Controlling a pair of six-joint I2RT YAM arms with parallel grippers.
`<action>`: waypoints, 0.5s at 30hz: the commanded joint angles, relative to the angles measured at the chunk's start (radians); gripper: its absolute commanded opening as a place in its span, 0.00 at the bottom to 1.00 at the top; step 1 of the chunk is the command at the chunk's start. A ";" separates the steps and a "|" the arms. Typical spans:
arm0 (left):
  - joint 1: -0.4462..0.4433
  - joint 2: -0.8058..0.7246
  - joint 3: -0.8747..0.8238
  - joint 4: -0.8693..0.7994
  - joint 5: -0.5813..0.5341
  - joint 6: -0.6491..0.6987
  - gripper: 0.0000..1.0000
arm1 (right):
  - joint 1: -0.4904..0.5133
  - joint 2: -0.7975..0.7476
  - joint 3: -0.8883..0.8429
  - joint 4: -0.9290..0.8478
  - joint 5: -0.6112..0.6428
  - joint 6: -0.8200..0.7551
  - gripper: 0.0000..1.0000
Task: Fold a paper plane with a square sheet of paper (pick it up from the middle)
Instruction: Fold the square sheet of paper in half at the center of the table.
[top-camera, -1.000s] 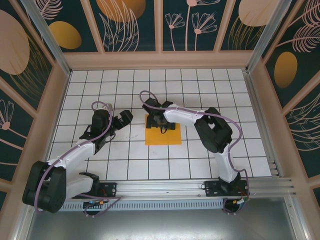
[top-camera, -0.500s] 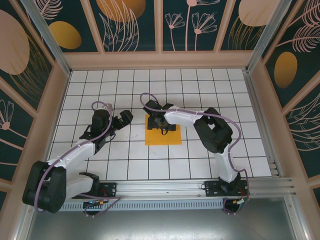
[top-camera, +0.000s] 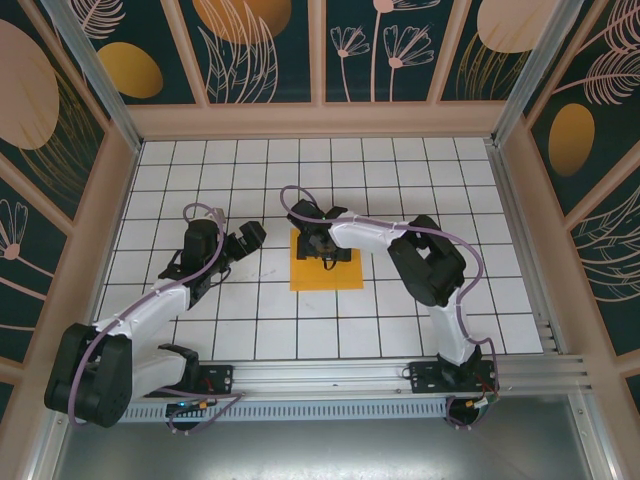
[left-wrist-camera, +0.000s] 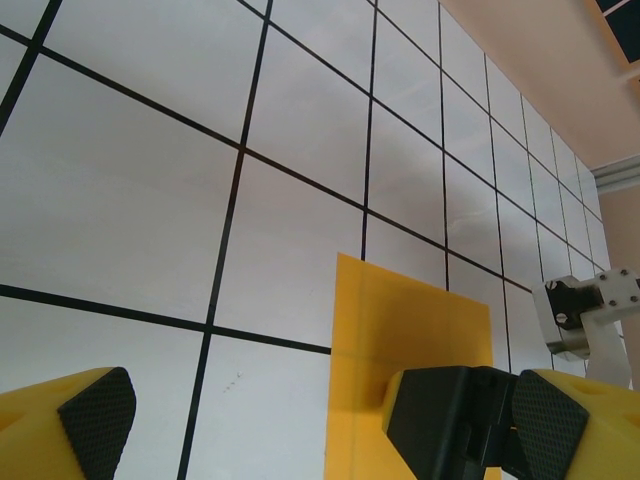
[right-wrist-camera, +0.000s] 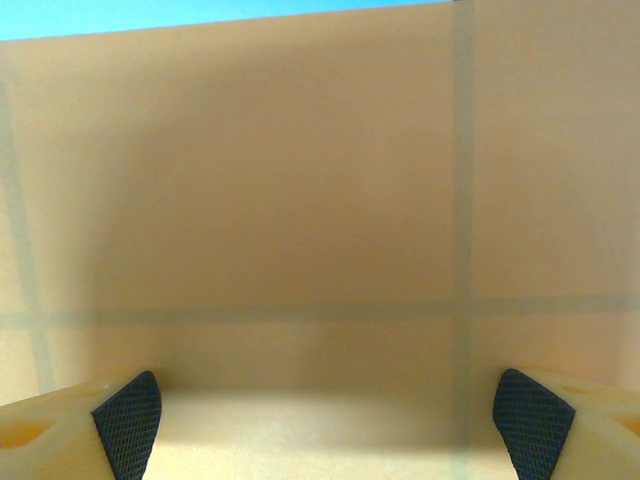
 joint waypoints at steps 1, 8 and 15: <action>-0.006 0.001 0.001 -0.035 0.009 0.009 0.99 | 0.007 0.073 0.015 -0.016 -0.076 -0.011 0.92; -0.006 0.035 0.014 -0.015 0.021 0.003 0.99 | 0.002 0.021 0.015 -0.011 -0.032 -0.008 0.99; -0.005 0.046 0.023 -0.007 0.024 0.005 0.99 | -0.010 0.083 -0.036 0.035 -0.071 -0.012 0.99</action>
